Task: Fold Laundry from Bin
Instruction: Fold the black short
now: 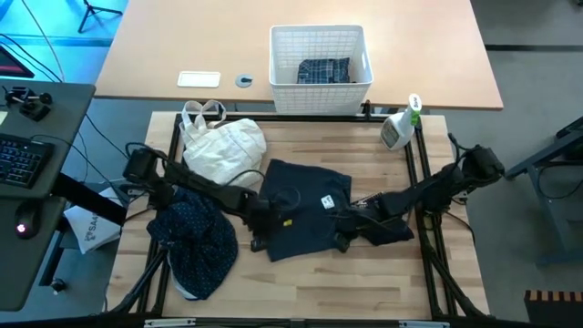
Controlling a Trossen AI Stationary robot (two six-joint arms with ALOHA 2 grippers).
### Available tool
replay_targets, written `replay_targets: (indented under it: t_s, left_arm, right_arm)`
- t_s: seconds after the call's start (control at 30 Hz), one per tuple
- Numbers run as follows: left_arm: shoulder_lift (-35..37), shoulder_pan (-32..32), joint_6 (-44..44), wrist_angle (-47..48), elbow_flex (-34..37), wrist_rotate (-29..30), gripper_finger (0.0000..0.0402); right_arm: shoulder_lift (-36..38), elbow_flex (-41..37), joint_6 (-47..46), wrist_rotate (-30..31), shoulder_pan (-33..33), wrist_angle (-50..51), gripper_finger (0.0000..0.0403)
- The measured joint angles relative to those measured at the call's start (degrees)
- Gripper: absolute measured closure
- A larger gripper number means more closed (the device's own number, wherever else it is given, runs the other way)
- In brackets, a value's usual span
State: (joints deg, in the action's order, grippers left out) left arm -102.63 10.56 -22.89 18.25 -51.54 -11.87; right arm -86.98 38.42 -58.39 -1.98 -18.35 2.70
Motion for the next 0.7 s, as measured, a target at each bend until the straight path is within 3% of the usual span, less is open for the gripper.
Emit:
replay_targets:
  t_s: [0.23, 0.33, 0.43, 0.53, 0.7]
  left_arm:
    - [10.3, -0.3, -0.4, 10.2, 0.3, 0.5, 0.0401]
    - [15.3, -0.9, -3.8, 14.8, 0.3, 0.6, 0.0401]
    - [19.1, -1.7, -8.0, 15.1, 0.3, 1.9, 0.0401]
    - [19.8, -3.8, -14.6, 14.7, 0.3, 4.5, 0.0401]
    - [17.8, -7.4, -18.8, 13.3, 0.3, 7.1, 0.0401]
  right_arm:
    - [2.8, 3.3, 9.4, -4.1, 0.5, -1.0, 0.0334]
    - [6.1, 4.3, 7.5, -0.4, 2.6, 5.2, 0.0334]
    - [8.5, 4.3, 0.0, 5.9, 5.9, 12.0, 0.0334]
    - [8.1, 3.5, -6.7, 8.5, 10.9, 16.1, 0.0334]
    - [2.0, 1.6, -0.8, 5.0, 18.4, 11.6, 0.0334]
